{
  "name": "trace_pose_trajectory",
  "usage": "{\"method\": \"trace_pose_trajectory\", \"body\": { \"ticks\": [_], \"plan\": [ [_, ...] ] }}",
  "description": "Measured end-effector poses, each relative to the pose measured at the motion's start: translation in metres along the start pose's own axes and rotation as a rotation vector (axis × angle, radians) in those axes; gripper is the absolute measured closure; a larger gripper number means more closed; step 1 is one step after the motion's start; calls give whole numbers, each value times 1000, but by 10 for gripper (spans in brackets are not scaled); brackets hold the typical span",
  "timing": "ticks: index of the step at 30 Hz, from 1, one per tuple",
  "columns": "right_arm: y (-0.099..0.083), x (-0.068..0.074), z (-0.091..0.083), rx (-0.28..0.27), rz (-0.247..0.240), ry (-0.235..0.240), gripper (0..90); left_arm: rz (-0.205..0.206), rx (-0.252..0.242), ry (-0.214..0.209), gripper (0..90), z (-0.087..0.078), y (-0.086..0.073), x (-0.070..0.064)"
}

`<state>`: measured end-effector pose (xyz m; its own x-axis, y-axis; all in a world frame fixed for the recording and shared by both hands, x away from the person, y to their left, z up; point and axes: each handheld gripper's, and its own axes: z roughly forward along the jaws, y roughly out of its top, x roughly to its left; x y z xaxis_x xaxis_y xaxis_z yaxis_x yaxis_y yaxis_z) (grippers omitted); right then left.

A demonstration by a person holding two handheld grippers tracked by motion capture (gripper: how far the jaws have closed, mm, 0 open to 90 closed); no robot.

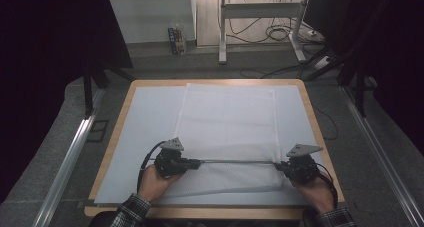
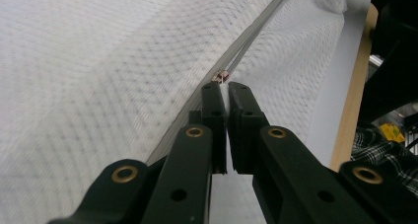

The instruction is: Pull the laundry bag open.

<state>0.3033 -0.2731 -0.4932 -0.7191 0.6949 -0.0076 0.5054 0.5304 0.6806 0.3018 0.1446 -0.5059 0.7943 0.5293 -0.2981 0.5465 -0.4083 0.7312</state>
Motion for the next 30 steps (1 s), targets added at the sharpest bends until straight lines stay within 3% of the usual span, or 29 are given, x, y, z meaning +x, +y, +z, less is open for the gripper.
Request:
{"method": "trace_pose_trajectory", "body": {
  "ticks": [17,30],
  "plan": [
    [0,1,0,5,-5,-6,858,-22,7,19,872,-9,-11,2],
    [-1,-1,-1,6,0,-18,858,-70,-25,55,872,-30,-25,8]
  ]
}}
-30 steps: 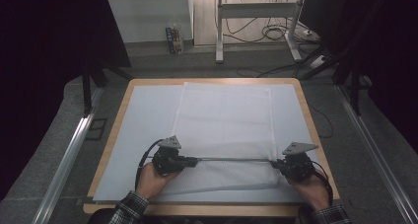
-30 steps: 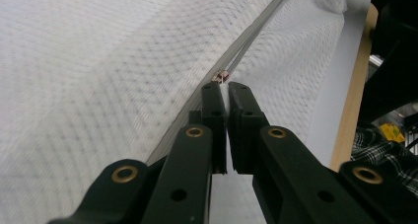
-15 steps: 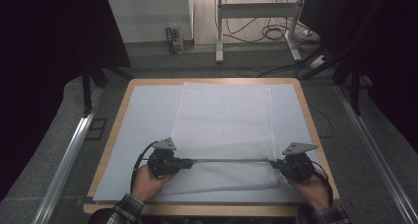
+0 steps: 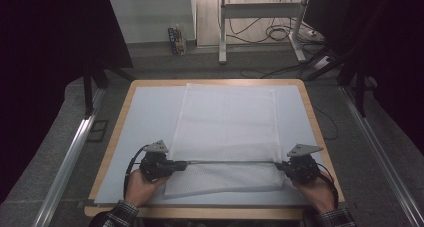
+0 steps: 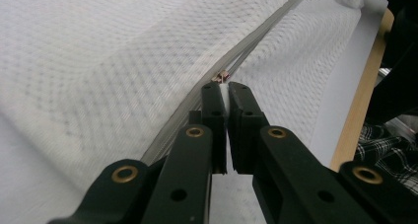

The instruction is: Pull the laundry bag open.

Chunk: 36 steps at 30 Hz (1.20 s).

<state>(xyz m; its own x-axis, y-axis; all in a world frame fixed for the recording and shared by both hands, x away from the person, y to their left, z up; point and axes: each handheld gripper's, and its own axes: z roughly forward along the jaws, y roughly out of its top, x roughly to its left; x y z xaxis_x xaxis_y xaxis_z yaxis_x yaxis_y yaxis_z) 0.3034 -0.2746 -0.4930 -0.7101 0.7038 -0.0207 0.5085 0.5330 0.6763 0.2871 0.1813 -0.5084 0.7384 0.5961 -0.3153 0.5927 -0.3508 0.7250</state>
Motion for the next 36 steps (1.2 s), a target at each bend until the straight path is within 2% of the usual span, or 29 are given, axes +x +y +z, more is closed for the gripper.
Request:
{"method": "trace_pose_trajectory", "body": {
  "ticks": [5,7,11,13,18,20,27,32,36],
  "plan": [
    [0,1,0,0,2,5,858,-12,-3,4,873,-4,-4,1],
    [0,1,0,0,-2,2,859,-11,2,19,873,-6,-6,2],
    [-1,-1,-1,-3,9,9,858,-28,-15,19,872,-11,-8,4],
    [0,0,0,1,-2,-3,858,-23,-5,26,872,-12,-9,5],
    [0,-1,-1,5,2,-4,858,-36,-11,27,873,-13,-11,6],
    [0,-1,-1,4,3,-1,859,-34,-7,40,873,-15,-12,6],
    [-1,-1,-1,8,2,-7,858,-54,-22,45,872,-24,-17,11],
    [-1,-1,-1,4,2,-2,859,-59,-24,63,873,-29,-20,13],
    [-1,-1,-1,3,3,1,858,-57,-23,60,872,-30,-21,13]
  ]
}}
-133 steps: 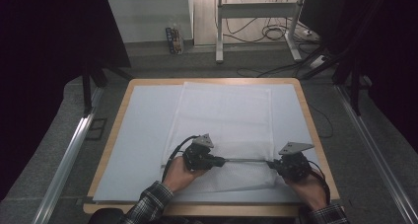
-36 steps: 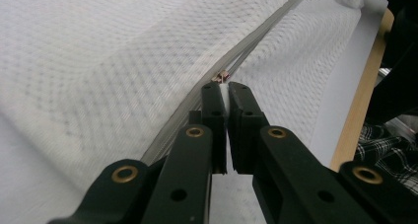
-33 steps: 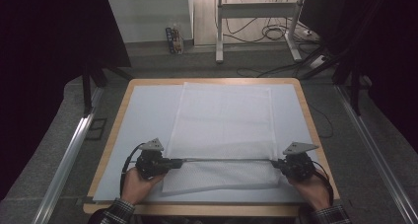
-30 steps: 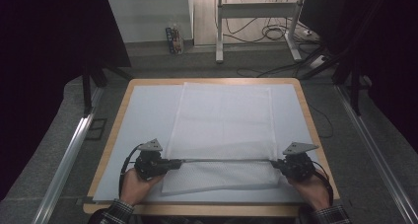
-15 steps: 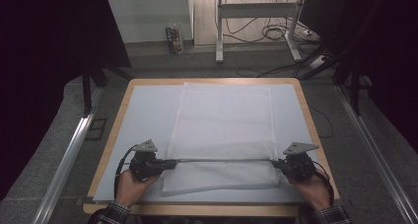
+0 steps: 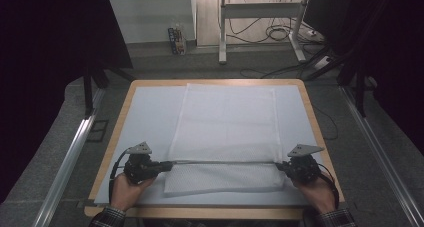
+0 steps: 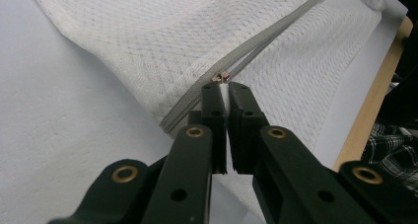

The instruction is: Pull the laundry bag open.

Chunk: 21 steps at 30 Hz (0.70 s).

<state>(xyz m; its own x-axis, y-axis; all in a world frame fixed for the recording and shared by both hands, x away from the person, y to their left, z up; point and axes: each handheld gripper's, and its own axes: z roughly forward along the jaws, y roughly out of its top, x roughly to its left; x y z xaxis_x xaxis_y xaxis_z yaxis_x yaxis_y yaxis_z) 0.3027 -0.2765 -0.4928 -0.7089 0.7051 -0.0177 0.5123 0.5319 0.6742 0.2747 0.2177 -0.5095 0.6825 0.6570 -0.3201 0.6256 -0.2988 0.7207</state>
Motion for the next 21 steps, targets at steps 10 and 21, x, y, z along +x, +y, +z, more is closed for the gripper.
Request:
{"method": "trace_pose_trajectory", "body": {
  "ticks": [10,21],
  "plan": [
    [-2,-3,-3,2,9,-20,859,-17,-8,36,873,-8,-4,4],
    [-4,-4,-4,8,23,-12,859,-32,-4,79,873,-12,-6,7]
  ]
}}
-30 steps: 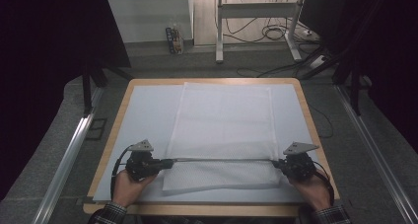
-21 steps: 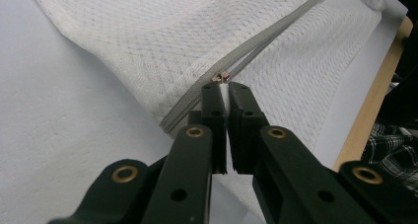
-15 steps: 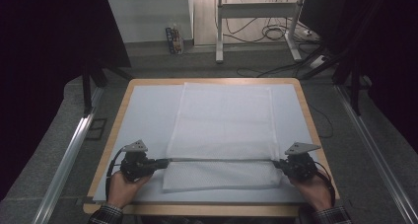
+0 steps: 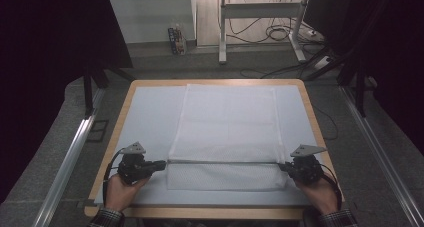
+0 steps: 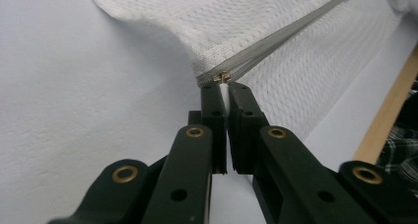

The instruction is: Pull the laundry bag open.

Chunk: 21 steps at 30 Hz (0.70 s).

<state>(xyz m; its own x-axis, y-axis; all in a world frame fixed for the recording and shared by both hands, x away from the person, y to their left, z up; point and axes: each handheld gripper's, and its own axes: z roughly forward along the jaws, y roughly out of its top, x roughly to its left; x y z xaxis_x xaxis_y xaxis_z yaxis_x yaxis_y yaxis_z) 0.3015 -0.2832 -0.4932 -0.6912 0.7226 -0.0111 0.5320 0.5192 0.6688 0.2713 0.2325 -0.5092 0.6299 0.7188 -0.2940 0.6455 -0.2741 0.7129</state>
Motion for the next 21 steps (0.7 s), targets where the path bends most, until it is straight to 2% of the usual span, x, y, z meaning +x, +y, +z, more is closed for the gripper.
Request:
{"method": "trace_pose_trajectory", "body": {
  "ticks": [1,2,6,7,12,17,21],
  "plan": [
    [0,0,0,1,3,-2,860,3,13,16,874,0,0,1],
    [0,0,0,7,-5,-16,859,-2,11,12,874,0,-1,2],
    [-1,0,0,8,9,8,860,3,23,43,874,1,-1,1],
    [-2,0,1,12,14,17,860,10,44,52,874,2,0,1],
    [-1,4,2,30,1,10,857,-3,94,35,873,7,-3,1],
    [-4,5,2,54,12,35,847,13,116,29,871,9,-5,-3],
    [-7,6,0,53,4,21,828,33,156,35,869,16,-7,-7]
  ]
}}
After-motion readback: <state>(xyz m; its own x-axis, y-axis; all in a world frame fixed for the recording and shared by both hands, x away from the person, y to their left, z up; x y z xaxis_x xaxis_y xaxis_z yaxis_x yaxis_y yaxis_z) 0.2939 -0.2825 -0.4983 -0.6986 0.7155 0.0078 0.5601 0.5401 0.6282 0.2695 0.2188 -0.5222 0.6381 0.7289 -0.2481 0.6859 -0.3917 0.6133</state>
